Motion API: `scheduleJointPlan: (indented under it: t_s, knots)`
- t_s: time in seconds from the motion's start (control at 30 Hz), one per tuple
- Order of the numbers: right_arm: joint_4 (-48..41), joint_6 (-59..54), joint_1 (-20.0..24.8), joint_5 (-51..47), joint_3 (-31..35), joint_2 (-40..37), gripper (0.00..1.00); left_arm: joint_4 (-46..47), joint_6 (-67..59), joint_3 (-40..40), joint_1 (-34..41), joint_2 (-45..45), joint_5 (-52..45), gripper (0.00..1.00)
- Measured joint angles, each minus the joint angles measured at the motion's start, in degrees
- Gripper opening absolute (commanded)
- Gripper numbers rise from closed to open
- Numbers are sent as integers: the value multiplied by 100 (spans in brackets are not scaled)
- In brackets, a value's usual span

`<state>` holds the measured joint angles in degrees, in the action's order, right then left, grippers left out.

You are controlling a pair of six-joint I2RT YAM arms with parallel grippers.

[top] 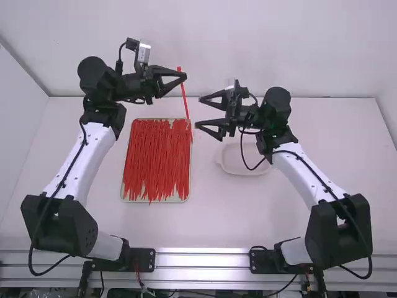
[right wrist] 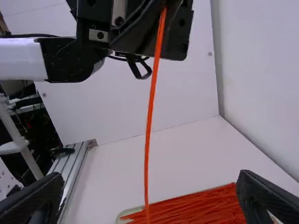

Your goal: Fasten the cable tie

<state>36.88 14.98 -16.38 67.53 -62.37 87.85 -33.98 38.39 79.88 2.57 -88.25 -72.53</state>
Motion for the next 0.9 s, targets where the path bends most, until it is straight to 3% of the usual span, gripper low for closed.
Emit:
scheduleJointPlan:
  t_s: [0.57, 0.9]
  knots:
    - [-278, -518, 109, -120, -2, 0, 98, 793, 691, 0, -306, -2, 529, 2]
    - [-4, -1812, 299, 876, -2, 0, 98, 1082, 833, 210, -498, -343, 573, 2]
